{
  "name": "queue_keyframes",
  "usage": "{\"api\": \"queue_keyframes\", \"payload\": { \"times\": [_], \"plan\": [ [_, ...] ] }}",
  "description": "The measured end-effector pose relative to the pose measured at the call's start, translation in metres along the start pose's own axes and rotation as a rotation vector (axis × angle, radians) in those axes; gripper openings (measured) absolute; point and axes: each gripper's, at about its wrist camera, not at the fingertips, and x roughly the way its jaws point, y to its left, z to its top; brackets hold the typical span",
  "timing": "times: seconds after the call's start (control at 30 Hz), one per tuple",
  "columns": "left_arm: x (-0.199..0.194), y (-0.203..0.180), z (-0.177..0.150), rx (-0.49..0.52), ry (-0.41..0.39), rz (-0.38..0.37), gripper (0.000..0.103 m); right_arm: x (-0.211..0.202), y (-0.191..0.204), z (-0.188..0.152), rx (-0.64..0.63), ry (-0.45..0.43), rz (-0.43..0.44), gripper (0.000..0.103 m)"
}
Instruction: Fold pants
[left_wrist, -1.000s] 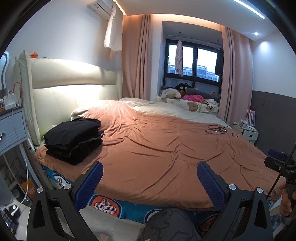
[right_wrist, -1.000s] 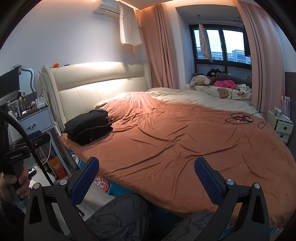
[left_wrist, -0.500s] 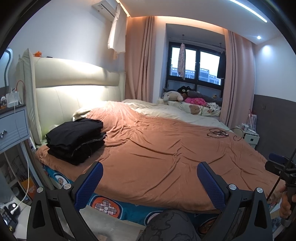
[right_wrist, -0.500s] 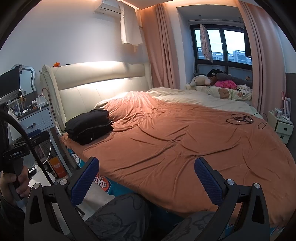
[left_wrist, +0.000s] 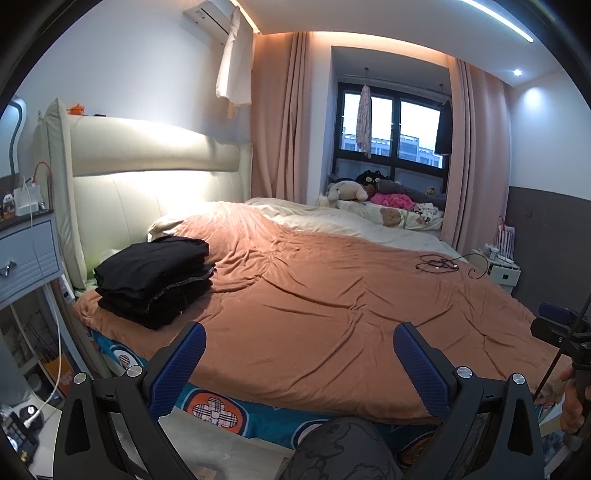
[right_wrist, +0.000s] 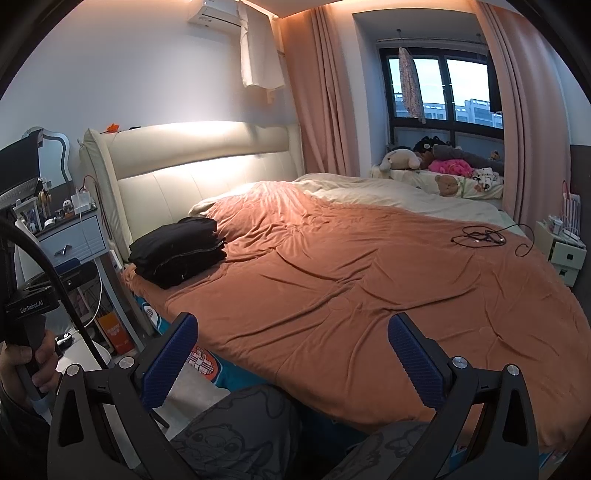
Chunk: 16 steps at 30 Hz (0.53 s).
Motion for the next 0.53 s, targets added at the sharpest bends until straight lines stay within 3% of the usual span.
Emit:
{"api": "queue_keyframes", "payload": {
  "times": [0.53],
  "plan": [
    [0.0042,0.0043,-0.0006,0.004,0.0,0.004,0.102,-0.0002,-0.0012,0.0006,-0.002,0.007,0.002,0.103]
  ]
}}
